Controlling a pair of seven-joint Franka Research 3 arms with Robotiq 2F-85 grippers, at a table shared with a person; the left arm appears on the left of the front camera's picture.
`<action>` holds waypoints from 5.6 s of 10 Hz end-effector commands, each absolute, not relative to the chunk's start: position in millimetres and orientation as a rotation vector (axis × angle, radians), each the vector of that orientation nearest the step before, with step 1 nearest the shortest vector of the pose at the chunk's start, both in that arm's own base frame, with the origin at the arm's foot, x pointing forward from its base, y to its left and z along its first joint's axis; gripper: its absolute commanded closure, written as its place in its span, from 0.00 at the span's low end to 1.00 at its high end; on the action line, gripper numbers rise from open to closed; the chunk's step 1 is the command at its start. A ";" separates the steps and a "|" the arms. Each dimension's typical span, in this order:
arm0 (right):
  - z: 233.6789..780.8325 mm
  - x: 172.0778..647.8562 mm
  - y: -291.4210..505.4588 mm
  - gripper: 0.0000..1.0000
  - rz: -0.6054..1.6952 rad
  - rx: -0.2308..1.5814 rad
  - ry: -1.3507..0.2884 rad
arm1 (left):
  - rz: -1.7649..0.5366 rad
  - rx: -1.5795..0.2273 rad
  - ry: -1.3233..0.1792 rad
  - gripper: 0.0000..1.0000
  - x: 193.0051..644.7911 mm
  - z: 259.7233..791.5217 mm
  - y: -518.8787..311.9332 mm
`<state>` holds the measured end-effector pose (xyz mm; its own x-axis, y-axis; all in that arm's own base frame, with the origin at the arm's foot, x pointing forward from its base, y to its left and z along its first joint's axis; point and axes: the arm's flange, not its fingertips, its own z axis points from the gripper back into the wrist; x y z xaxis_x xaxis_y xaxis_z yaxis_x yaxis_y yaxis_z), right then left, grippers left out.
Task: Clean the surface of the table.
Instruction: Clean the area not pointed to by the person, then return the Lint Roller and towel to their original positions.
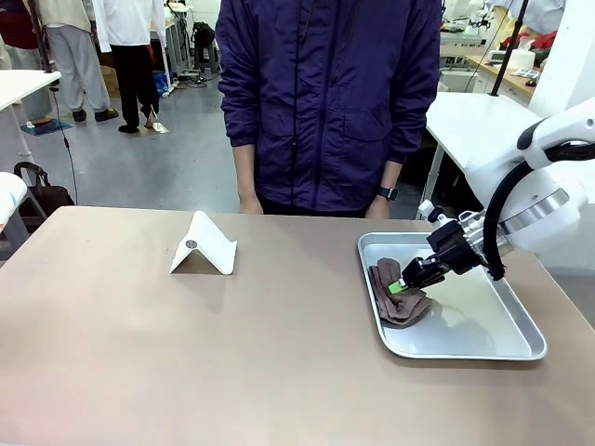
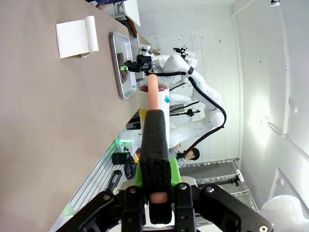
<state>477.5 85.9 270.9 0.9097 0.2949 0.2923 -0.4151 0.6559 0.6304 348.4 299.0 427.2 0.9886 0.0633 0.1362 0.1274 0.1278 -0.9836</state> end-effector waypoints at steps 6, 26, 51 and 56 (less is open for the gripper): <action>311.9 462.0 18.1 0.97 0.314 1.143 -0.377 | -0.041 -1.447 -0.147 0.78 344.5 434.2 302.6; 373.4 356.9 -62.1 0.97 -0.212 1.575 -0.174 | -0.041 -1.447 -0.147 0.78 344.5 434.2 302.6; 347.0 462.3 179.1 0.93 0.091 1.412 -0.263 | 0.029 -0.990 -0.053 0.78 500.3 524.9 5.0; 309.1 485.3 189.1 0.93 0.042 1.357 -0.208 | -0.029 -0.894 -0.036 0.78 528.0 497.2 -48.5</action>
<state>498.0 182.1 293.8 0.9823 -0.1055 0.1549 -0.1276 0.2285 0.9651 540.0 -54.2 479.7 0.9993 -0.0329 0.0201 0.0366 0.6465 -0.7620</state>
